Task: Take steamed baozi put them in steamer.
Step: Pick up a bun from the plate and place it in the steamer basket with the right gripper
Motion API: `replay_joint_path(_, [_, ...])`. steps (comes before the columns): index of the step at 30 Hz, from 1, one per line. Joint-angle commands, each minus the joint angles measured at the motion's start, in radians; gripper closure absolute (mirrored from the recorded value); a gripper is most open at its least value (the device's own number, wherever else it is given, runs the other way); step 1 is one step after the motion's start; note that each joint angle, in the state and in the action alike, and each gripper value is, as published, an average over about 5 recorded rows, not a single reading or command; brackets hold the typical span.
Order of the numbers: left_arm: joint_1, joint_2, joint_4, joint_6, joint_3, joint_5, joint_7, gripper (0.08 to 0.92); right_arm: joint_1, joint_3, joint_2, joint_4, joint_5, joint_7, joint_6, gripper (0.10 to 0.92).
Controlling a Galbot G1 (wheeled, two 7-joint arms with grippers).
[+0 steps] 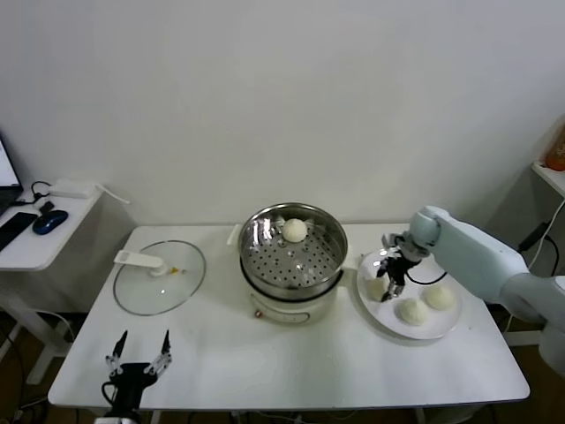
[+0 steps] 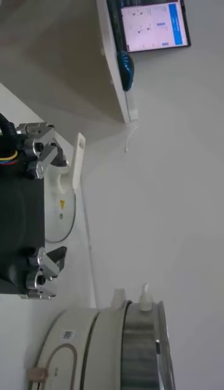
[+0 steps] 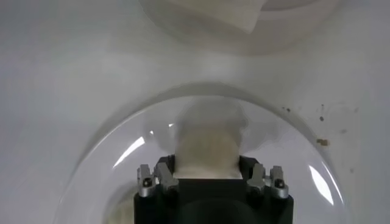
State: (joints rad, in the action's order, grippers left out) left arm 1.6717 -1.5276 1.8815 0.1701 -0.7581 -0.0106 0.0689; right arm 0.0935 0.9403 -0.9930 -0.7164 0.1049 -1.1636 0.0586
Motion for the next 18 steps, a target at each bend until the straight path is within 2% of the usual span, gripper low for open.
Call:
replay_joint_path(1, [0.001,0.000,0.003,0.000,-0.001,-0.001,0.000,0.177,0.043,0.022,0.022,-0.031,0.051,0.001,0.014,0.347])
replay_joint_path(5, [0.001,0.001,0.005,0.000,-0.003,-0.003,0.000,0.177,0.119,0.086,0.064,-0.090,0.181,0.014,0.058,0.347])
replay_joint_path(18, [0.005,0.004,0.030,0.005,0.007,0.008,0.001,0.177,0.497,0.390,0.197,-0.350,0.467,0.002,0.113,0.345])
